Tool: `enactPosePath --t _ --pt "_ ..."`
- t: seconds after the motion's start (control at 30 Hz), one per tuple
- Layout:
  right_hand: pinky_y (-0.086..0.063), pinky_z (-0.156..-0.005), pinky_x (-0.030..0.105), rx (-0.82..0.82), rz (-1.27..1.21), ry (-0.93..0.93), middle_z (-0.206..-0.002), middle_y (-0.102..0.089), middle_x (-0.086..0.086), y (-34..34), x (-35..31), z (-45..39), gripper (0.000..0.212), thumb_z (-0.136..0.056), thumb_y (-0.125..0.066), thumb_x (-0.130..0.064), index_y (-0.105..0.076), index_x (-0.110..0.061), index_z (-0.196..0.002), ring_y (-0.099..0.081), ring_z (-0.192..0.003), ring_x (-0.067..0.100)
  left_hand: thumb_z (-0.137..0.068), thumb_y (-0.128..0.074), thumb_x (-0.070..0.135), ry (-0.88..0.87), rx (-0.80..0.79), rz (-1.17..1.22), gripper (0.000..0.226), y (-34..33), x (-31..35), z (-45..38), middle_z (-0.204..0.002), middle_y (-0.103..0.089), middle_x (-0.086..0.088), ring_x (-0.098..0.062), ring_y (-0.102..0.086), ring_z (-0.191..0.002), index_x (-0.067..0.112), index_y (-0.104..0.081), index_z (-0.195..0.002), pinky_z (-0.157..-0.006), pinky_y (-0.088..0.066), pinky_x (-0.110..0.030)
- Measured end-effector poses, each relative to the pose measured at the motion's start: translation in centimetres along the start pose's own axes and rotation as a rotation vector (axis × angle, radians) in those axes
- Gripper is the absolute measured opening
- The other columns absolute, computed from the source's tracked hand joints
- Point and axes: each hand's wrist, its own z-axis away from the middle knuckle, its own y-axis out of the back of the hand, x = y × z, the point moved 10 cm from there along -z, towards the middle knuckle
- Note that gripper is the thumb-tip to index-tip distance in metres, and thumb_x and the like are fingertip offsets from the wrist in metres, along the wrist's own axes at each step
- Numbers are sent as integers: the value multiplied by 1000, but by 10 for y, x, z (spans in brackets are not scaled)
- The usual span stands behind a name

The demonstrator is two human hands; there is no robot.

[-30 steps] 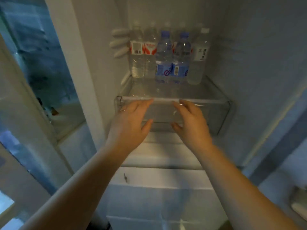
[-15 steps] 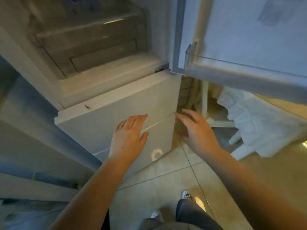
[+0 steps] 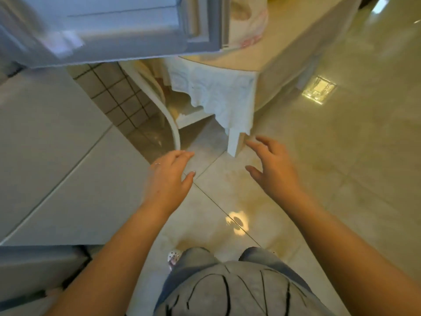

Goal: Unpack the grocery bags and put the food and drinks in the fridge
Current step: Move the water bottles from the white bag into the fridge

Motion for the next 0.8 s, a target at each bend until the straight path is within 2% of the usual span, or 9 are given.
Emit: enactPosePath --t 0.17,0.27,0.37,0.6,0.8 --pt "-40 -99 45 -12 30 -112 -137 -46 14 58 118 19 58 -76 -74 -18 -53 -16 -130 -44 -124 33 -87 -62 28 -78 -31 -8 43 -57 109 -45 -124 -57 -4 -23 -55 -112 17 -55 -128 -93 -45 -40" --pt "-38 -103 46 -11 36 -141 -141 -42 12 82 162 16 57 -79 -72 -19 -50 -17 -133 -39 -129 30 -87 -61 28 -101 -33 10 43 -76 153 -71 -123 -58 -4 -23 -55 -111 17 -55 -128 -90 -46 -39" --pt "-35 -105 42 -12 49 -147 -144 -39 9 98 194 0 57 -82 -70 -21 -48 -19 -135 -35 -131 27 -87 -61 28 -114 -49 16 43 -91 184 -100 -125 -57 -4 -23 -54 -113 17 -54 -129 -90 -45 -37" --pt "-34 -105 38 -21 43 -103 -145 -37 4 106 245 -90 56 -83 -68 -25 -47 -22 -134 -33 -132 23 -89 -60 28 -107 -49 34 43 -113 202 -199 -128 -55 -4 -22 -53 -116 18 -52 -130 -93 -47 -40" --pt "-35 -103 40 -29 48 -56 -144 -39 6 113 286 -228 55 -82 -69 -23 -49 -22 -133 -35 -131 25 -87 -62 26 -104 -28 26 41 -127 207 -338 -124 -57 -7 -26 -55 -111 16 -55 -126 -90 -45 -40"
